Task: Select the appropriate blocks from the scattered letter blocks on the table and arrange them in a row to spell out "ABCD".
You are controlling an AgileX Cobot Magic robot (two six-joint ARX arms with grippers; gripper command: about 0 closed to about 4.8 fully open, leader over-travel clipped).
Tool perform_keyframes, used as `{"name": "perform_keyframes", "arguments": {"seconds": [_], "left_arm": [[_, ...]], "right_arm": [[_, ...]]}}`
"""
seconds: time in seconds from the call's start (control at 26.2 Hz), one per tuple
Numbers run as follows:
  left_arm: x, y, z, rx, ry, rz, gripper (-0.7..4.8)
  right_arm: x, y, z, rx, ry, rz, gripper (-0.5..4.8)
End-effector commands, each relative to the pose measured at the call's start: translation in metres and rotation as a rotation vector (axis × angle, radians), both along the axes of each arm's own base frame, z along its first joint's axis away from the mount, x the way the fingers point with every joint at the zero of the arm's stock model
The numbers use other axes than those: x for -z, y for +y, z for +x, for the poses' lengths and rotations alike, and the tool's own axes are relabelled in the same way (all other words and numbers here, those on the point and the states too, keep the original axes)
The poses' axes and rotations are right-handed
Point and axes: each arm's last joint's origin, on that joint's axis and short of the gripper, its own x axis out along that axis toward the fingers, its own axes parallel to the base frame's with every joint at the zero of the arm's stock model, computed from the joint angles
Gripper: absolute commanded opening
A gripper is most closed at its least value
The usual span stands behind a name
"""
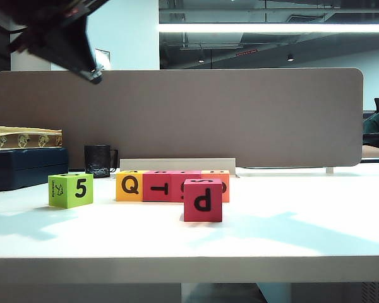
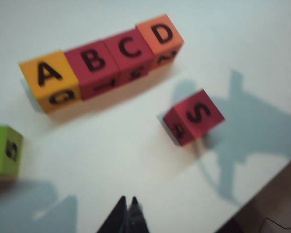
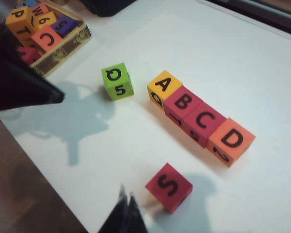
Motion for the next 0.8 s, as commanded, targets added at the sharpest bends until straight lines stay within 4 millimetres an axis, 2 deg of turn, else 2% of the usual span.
{"name": "perform_keyframes", "arguments": {"seconds": [0.04, 0.27, 0.8], "left_arm": [[0.012, 0.010, -0.030, -0.009, -0.040, -0.048, -0.05], [0.013, 0.023, -0.064, -0.009, -0.092, -0.066, -0.05], [0.012, 0.024, -0.069, -0.005, -0.085, -0.068, -0.05]], "right_arm": [[0.001, 0.000, -0.002, -0.006, 0.024, -0.015, -0.03], [0.002, 0.000, -0.002, -0.006, 0.024, -0.015, -0.03], [0.003, -0.001, -0.002, -0.006, 0.037, -0.023, -0.01]]}}
